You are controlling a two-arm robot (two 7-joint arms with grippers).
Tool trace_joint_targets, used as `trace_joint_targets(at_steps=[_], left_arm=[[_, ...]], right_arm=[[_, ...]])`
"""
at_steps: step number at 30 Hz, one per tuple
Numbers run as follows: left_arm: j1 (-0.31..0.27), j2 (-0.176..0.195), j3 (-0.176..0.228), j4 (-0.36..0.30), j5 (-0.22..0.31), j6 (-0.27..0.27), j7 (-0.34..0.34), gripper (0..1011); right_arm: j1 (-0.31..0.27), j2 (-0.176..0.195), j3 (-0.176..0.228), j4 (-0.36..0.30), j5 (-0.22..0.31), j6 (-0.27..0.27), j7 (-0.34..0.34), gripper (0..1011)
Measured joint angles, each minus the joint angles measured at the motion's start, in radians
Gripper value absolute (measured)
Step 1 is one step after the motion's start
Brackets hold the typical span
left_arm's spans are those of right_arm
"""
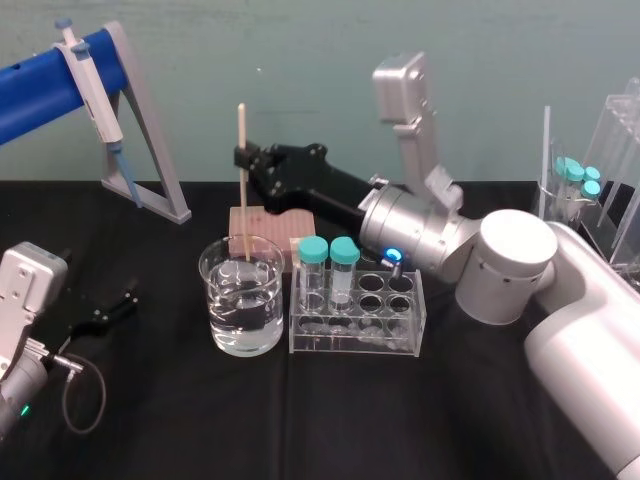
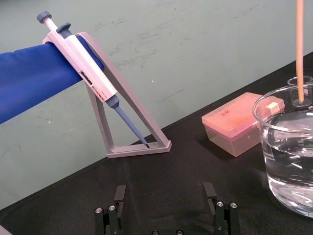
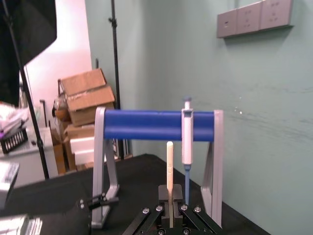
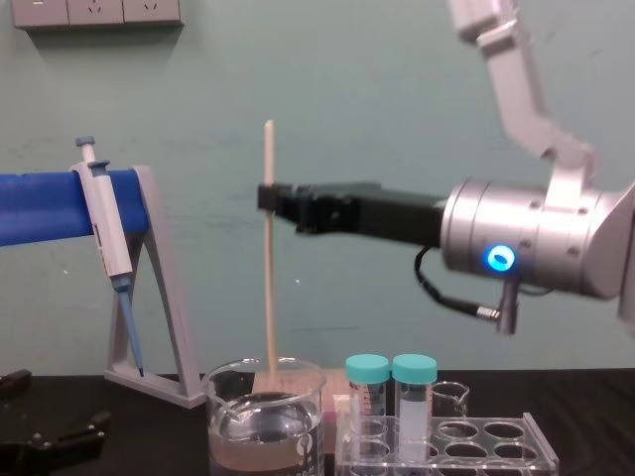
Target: Hold the thermometer with one hand and immerse one end into the beaker, then reinsert it into the test tube rack.
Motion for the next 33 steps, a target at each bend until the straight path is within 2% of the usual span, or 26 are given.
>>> trace_joint_targets(at_steps=[7, 11, 12, 17, 20, 27, 33], left_arm=[[0.0, 0.0, 0.0, 0.0, 0.0, 0.0, 0.0, 1004], [0.0, 0.0, 0.0, 0.0, 0.0, 0.0, 0.0, 1004], [0.0, 0.0, 0.0, 0.0, 0.0, 0.0, 0.0, 1004], [0.0, 0.0, 0.0, 0.0, 0.0, 0.0, 0.0, 1004], [0.0, 0.0, 0.0, 0.0, 0.0, 0.0, 0.0, 1004], [0.0, 0.0, 0.0, 0.0, 0.0, 0.0, 0.0, 1004], [0.0, 0.0, 0.0, 0.0, 0.0, 0.0, 0.0, 1004]], right_arm=[[-0.005, 0.028, 0.052, -0.072, 0.096, 0.088, -0.005, 44], [-0.016, 0.047, 0.09, -0.128, 0.165, 0.156, -0.024, 44], [-0.016, 0.047, 0.09, -0.128, 0.165, 0.156, -0.024, 44], [-0.036, 0.081, 0.134, -0.211, 0.221, 0.213, -0.07, 44], [-0.044, 0.095, 0.146, -0.239, 0.232, 0.227, -0.09, 44], [-0.082, 0.156, 0.183, -0.328, 0.254, 0.266, -0.161, 44], [-0.116, 0.207, 0.199, -0.379, 0.246, 0.277, -0.211, 43]])
